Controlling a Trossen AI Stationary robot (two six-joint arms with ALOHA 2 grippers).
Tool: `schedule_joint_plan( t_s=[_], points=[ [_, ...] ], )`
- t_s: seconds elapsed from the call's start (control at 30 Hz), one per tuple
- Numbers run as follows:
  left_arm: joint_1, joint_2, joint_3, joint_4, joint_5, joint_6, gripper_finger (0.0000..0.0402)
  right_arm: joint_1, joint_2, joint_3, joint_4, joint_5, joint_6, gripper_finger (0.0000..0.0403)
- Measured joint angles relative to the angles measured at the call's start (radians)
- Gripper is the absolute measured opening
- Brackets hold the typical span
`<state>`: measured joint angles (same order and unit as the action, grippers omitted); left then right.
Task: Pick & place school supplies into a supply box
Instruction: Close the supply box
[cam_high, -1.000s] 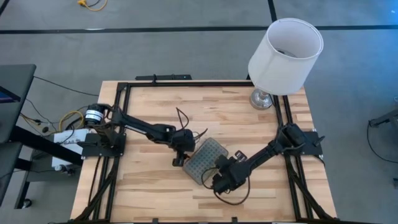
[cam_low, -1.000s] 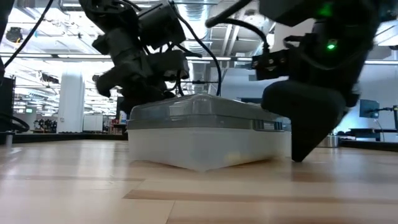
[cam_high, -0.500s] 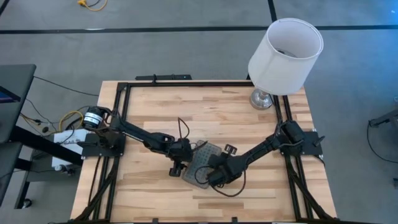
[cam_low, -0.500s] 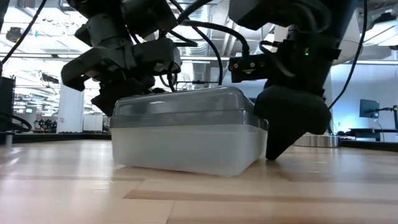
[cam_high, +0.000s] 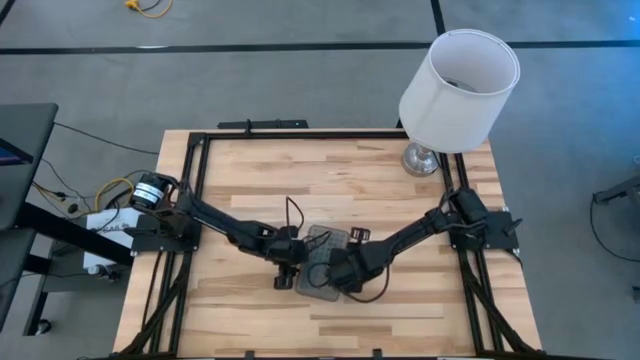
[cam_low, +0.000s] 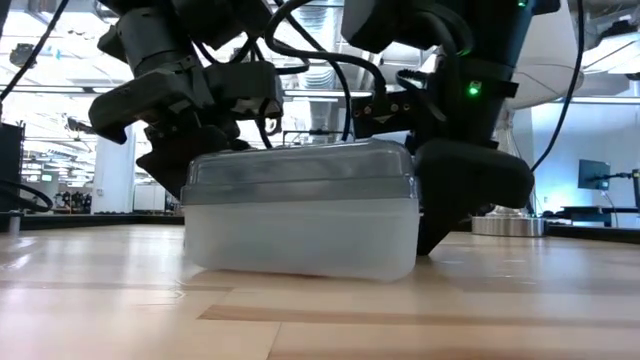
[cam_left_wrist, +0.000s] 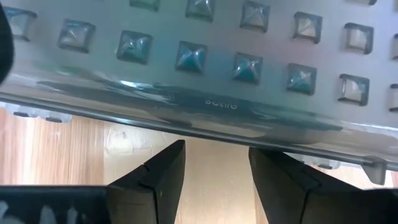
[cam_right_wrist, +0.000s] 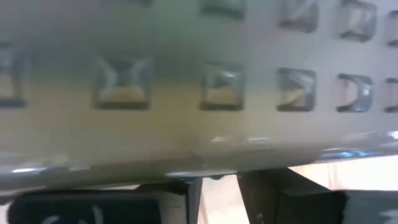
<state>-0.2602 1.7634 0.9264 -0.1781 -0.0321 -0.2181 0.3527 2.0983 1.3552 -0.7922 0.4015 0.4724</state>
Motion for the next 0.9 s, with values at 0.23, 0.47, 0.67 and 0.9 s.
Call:
schedule_joint_plan(
  t_s=[0.23, 0.47, 0.67, 0.9],
  points=[
    [-0.009, -0.001, -0.053, 0.032, -0.07, -0.166, 0.0174, -0.037, 0.0, 0.0, 0.006, 0.001, -0.099, 0.0069],
    [-0.01, -0.023, -0.126, 0.094, -0.098, -0.255, 0.0173, -0.061, 0.001, 0.0, 0.004, 0.008, -0.15, 0.0066],
    [-0.01, -0.032, -0.13, 0.088, -0.137, -0.259, 0.0173, -0.069, -0.007, -0.003, 0.018, 0.02, -0.19, 0.0066],
    [-0.002, -0.035, -0.142, 0.064, -0.165, -0.255, 0.0173, -0.079, -0.027, -0.006, 0.053, 0.019, -0.22, 0.0066]
  ],
)
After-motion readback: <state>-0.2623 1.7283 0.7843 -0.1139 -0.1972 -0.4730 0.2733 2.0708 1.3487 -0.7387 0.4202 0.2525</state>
